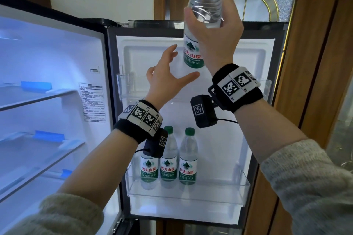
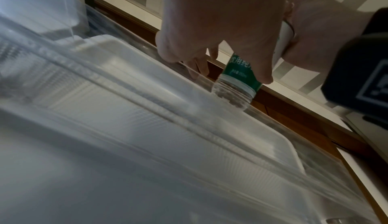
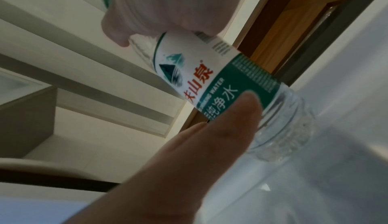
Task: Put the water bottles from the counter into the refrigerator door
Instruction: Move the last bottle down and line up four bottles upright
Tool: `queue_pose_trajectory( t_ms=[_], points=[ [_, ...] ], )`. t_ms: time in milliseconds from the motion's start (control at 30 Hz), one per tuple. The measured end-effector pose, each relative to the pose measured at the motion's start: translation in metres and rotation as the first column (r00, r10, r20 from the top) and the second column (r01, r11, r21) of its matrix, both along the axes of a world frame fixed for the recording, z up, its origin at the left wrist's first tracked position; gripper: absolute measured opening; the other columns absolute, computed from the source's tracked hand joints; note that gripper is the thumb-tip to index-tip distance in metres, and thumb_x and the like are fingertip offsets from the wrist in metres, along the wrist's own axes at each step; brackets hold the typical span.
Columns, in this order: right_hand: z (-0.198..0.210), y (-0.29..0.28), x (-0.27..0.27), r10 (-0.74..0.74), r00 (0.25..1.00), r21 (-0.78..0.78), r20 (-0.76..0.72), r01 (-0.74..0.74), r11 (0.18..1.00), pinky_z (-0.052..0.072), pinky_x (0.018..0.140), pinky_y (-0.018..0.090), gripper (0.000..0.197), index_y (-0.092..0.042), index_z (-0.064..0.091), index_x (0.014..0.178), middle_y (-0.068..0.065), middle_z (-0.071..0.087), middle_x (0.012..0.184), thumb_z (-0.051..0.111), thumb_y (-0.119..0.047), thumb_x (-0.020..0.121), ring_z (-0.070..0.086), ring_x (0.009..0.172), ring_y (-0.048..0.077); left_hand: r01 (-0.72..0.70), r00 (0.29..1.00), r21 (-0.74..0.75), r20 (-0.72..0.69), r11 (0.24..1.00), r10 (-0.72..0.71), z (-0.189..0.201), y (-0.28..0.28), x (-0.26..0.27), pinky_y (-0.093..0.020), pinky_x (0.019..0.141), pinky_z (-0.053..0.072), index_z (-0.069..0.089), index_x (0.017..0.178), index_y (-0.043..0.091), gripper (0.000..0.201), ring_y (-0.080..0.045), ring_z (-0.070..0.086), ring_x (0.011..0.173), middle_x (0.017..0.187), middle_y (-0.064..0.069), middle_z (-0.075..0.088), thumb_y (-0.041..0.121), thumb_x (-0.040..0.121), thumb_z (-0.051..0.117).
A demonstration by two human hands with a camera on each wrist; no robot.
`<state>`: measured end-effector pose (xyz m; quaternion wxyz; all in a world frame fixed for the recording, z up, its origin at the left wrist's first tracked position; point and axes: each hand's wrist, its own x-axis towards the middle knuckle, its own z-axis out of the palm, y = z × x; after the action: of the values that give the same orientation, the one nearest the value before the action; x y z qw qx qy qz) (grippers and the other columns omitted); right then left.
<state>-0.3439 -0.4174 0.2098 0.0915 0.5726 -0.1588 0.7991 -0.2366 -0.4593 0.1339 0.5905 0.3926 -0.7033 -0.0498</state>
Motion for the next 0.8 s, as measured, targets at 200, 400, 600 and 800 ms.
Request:
queue_pose_trajectory(
  t_ms=[200, 400, 600, 800],
  points=[
    [0.004, 0.012, 0.006, 0.243, 0.965, 0.074, 0.101, -0.251, 0.965, 0.057, 0.075, 0.042, 0.028, -0.01, 0.069, 0.084, -0.001, 0.069, 0.077, 0.073, -0.033, 0.069, 0.066, 0.074, 0.017, 0.136, 0.977, -0.12, -0.147, 0.983, -0.153, 0.002, 0.014, -0.001, -0.037, 0.091, 0.054, 0.045, 0.128, 0.027, 0.075, -0.002, 0.059, 0.108, 0.114, 0.018, 0.059, 0.046, 0.064, 0.079],
    [-0.009, 0.014, 0.006, 0.435, 0.894, 0.287, 0.103, -0.446, 0.848, 0.051, 0.063, 0.033, 0.012, -0.018, 0.067, 0.067, -0.006, 0.065, 0.062, 0.076, -0.022, 0.074, 0.06, 0.062, 0.016, 0.246, 0.935, -0.104, -0.235, 0.964, -0.264, -0.029, 0.037, -0.007, -0.037, 0.08, 0.059, 0.046, 0.122, 0.012, 0.068, -0.004, 0.065, 0.094, 0.102, 0.014, 0.063, 0.031, 0.067, 0.082],
    [-0.065, 0.013, 0.004, 0.39, 0.913, 0.459, -0.118, -0.298, 0.837, 0.048, 0.064, 0.023, 0.013, -0.027, 0.065, 0.067, -0.016, 0.066, 0.061, 0.074, -0.031, 0.075, 0.06, 0.063, 0.006, 0.4, 0.872, 0.032, -0.321, 0.916, -0.369, -0.084, 0.046, -0.008, -0.046, 0.066, 0.06, 0.043, 0.113, 0.016, 0.065, -0.024, 0.07, 0.085, 0.098, -0.003, 0.066, 0.026, 0.062, 0.082],
    [-0.118, 0.007, -0.01, 0.373, 0.913, 0.571, -0.164, -0.221, 0.791, 0.056, 0.076, 0.032, 0.016, -0.028, 0.068, 0.079, -0.019, 0.07, 0.071, 0.072, -0.039, 0.069, 0.065, 0.072, 0.007, 0.421, 0.878, 0.156, -0.315, 0.893, -0.359, -0.136, 0.045, -0.015, -0.037, 0.066, 0.06, 0.042, 0.115, 0.011, 0.066, -0.018, 0.071, 0.081, 0.095, -0.005, 0.068, 0.017, 0.064, 0.085]
  ],
)
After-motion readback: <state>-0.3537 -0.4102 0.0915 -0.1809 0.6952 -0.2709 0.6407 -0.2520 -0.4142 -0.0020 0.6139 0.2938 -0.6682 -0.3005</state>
